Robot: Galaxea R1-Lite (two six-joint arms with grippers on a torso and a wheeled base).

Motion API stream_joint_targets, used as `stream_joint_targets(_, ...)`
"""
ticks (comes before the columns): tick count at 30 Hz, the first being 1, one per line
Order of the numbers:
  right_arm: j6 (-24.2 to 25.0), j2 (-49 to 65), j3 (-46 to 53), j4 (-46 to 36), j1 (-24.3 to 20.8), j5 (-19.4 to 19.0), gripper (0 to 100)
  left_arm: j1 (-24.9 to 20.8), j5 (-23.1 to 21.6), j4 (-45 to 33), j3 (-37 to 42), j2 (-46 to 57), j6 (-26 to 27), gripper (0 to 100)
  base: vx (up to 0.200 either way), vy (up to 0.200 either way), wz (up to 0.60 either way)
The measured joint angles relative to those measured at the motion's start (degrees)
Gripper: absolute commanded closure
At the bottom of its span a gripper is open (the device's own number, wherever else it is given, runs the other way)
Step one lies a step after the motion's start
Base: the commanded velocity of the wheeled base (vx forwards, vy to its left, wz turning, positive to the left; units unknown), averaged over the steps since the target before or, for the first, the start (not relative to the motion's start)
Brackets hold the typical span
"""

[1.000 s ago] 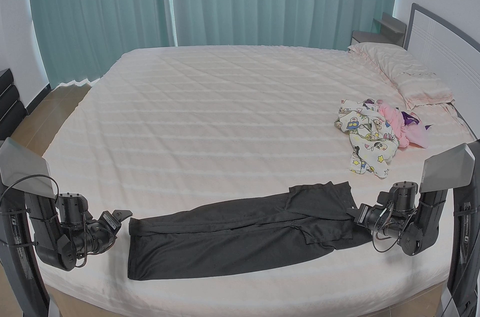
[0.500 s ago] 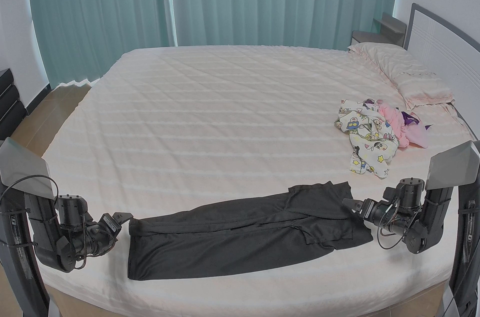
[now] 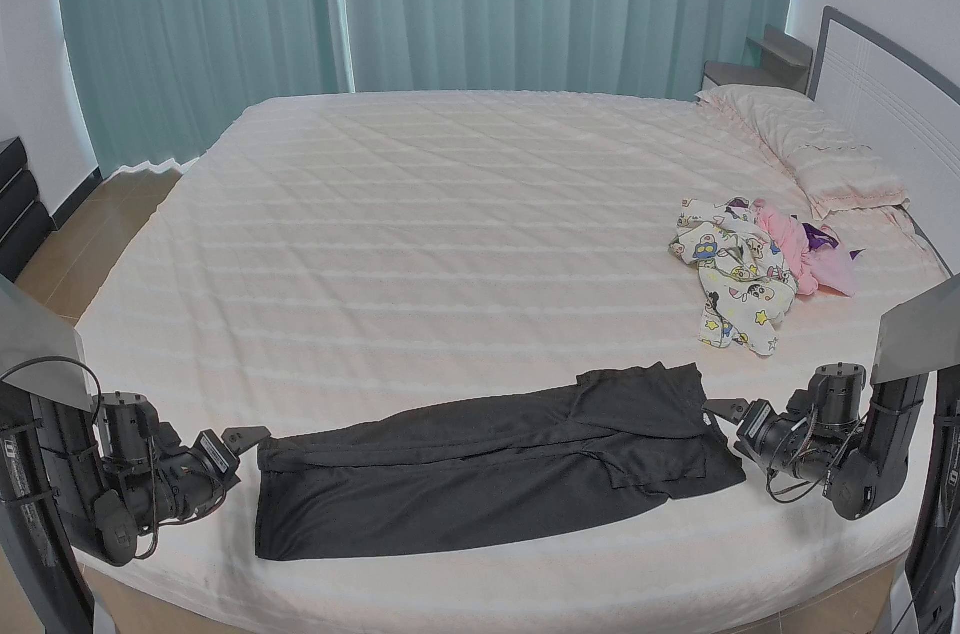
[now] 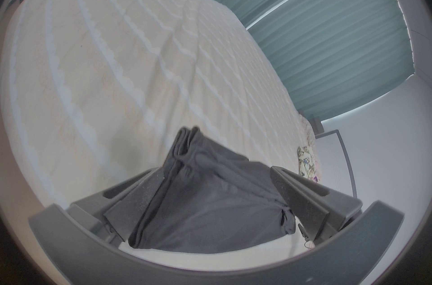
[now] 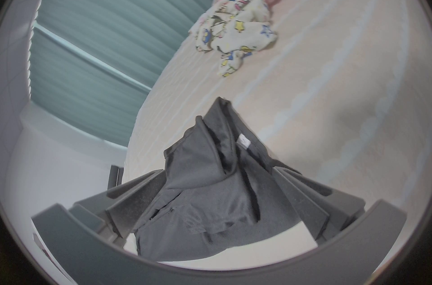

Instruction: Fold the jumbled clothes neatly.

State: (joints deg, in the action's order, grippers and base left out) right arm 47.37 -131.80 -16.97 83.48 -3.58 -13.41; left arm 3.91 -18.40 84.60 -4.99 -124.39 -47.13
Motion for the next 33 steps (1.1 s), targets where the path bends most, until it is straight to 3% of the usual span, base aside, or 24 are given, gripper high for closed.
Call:
stream_joint_targets(4, 2.9, 0.1, 1.9, 0.0, -0.4, 3.5, 0, -1.7, 0.9, -0.1, 2.9, 0.4, -1.8, 0, -0.150, 0.000, 0.00)
stream_joint_targets(9, 9.1, -0.6, 3.6, 0.4, -1.8, 6.7, 0, -4.5, 5.3, -0.7, 3.8, -0.2, -4.7, 0, 0.000, 0.000, 0.00)
stream_joint_targets(19, 12.8, -1.5, 4.1, 0.8, -2.8, 8.3, 0, -15.3, 22.5, -0.5, 4.0, -5.7, -5.5, 0, 0.000, 0.000, 0.00)
stream_joint_targets(33, 13.4, -3.3, 4.5, 4.7, -3.1, 10.5, 0, -20.2, 26.1, 0.6, 4.0, -10.1, -6.0, 0, 0.000, 0.000, 0.00)
